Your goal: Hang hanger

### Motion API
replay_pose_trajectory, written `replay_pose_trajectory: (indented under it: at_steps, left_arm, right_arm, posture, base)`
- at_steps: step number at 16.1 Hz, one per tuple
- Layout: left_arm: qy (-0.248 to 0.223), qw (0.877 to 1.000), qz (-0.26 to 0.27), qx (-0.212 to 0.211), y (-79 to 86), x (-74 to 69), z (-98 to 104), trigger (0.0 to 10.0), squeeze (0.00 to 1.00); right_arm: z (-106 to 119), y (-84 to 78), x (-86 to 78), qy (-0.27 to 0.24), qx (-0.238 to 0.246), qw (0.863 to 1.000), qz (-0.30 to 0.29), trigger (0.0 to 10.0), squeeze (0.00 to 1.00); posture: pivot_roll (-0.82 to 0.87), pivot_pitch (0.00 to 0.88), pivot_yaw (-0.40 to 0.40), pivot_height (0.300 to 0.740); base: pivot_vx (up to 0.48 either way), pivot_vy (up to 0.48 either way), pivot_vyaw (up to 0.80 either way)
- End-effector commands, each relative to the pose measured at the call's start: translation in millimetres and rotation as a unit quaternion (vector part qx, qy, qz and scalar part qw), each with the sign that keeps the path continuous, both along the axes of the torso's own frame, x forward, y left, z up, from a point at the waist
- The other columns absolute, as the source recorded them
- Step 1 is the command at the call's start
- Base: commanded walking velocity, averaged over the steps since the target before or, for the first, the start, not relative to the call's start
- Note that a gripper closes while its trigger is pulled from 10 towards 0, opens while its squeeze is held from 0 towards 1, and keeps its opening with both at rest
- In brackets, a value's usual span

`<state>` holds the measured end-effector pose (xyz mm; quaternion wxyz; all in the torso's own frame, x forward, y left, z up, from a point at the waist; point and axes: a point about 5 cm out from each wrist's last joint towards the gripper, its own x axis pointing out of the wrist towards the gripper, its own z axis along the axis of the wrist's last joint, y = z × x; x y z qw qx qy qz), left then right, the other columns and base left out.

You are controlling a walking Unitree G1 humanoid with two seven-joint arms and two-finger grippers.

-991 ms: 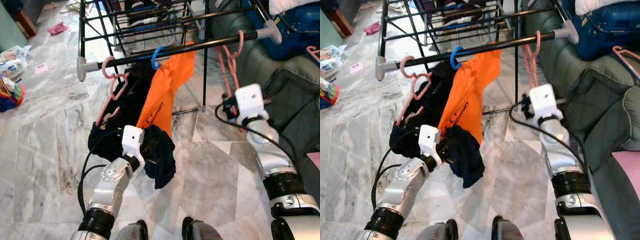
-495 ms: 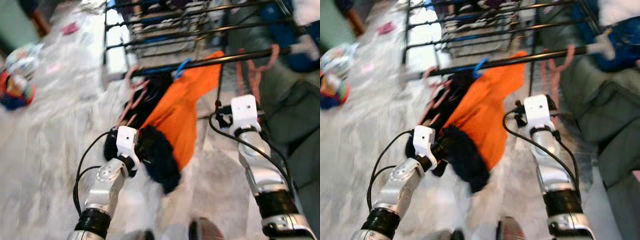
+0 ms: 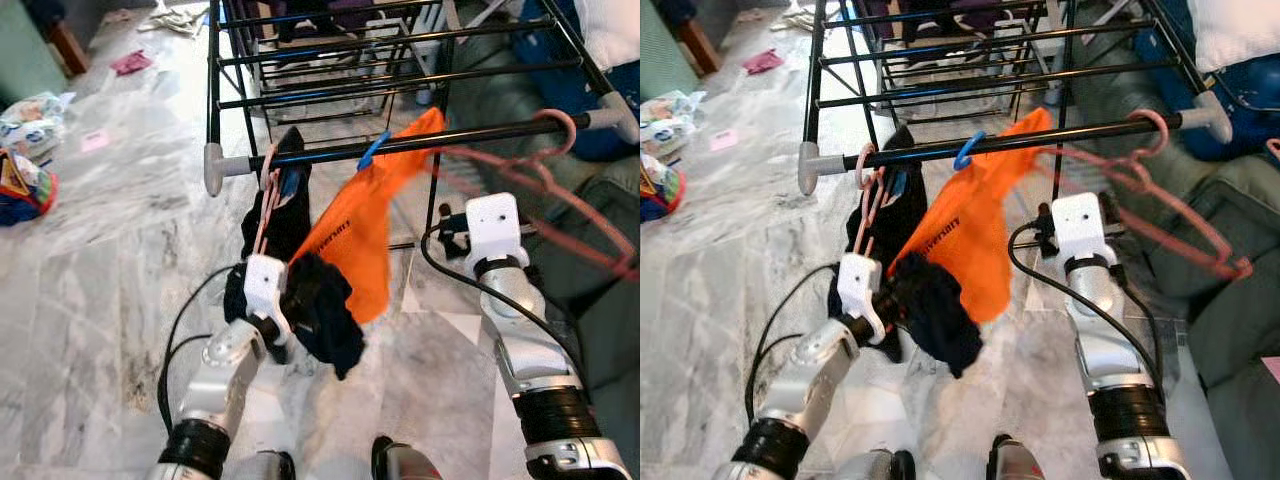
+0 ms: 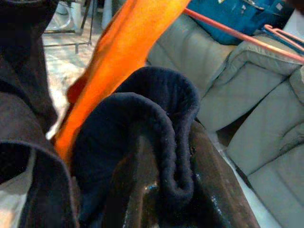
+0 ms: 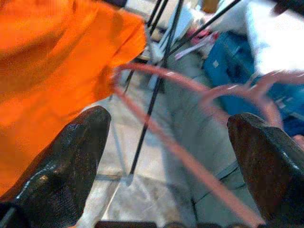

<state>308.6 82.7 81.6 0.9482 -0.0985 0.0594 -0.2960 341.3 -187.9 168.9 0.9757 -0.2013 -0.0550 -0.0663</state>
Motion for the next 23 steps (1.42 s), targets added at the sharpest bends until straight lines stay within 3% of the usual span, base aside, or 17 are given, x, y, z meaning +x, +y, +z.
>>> replay_pose_trajectory:
  at_steps: [1, 6, 7, 9, 11, 13, 16, 20, 23]
  left_arm:
    - [-0.006, 1.0, -0.001, -0.003, 0.4, -1.4, 1, 10.0, 0.0]
    - [0.003, 1.0, -0.012, -0.003, -3.1, -4.0, -3, 10.0, 0.0]
    - [0.006, 1.0, -0.013, -0.004, -4.3, -5.1, -4, 10.0, 0.0]
    - [0.009, 1.0, -0.014, -0.005, -5.5, -6.0, -5, 10.0, 0.0]
    - [0.012, 1.0, -0.019, -0.005, -7.7, -5.2, -6, 10.0, 0.0]
    - [0.013, 1.0, -0.023, -0.005, -8.9, -4.2, -5, 10.0, 0.0]
    - [0.012, 1.0, -0.025, -0.004, -9.6, -3.5, -5, 10.0, 0.0]
    - [0.009, 1.0, -0.018, -0.003, -6.4, -3.5, -3, 10.0, 0.0]
    - [0.008, 1.0, -0.018, -0.003, -5.9, -4.6, -4, 10.0, 0.0]
  right_arm:
    - [4, -2.4, -4.3, -0.011, -0.016, 1.0, -0.01, 10.0, 0.0]
    - [10, -24.5, -12.3, -0.012, -0.042, 0.998, -0.035, 10.0, 0.0]
    - [12, -39.8, -15.2, -0.003, -0.05, 0.998, -0.048, 10.0, 0.0]
    - [10, -54.5, -15.9, 0.016, -0.049, 0.997, -0.055, 10.0, 0.0]
    - [3, -71.4, -9.8, 0.051, -0.018, 0.997, -0.06, 10.0, 0.0]
    - [-3, -77.6, -0.5, 0.076, 0.013, 0.995, -0.06, 10.0, 0.0]
    - [-1, -74.6, 12.3, 0.084, 0.017, 0.995, -0.053, 10.0, 0.0]
    - [15, -63.2, 22.1, 0.044, 0.011, 0.998, -0.043, 10.0, 0.0]
    - [14, -44.4, 28.5, 0.039, 0.007, 0.999, -0.018, 10.0, 0.0]
  posture:
    - [-0.02, 0.193, 0.056, 0.74]
    - [-0.04, 0.208, 0.049, 0.74]
    - [-0.04, 0.215, 0.048, 0.74]
    - [-0.04, 0.216, 0.049, 0.74]
    - [-0.04, 0.213, 0.052, 0.74]
    - [-0.05, 0.21, 0.055, 0.74]
    - [-0.04, 0.206, 0.056, 0.74]
    - [-0.02, 0.204, 0.054, 0.74]
    - [-0.02, 0.209, 0.055, 0.74]
  base:
    - [0.0, 0.0, 0.0]
    - [0.0, 0.0, 0.0]
    - [0.0, 0.0, 0.0]
    - [0.0, 0.0, 0.0]
    - [0.0, 0.0, 0.0]
    - [0.0, 0.0, 0.0]
    - [0.0, 0.0, 0.0]
    - [0.0, 0.0, 0.0]
    - [0.0, 0.0, 0.0]
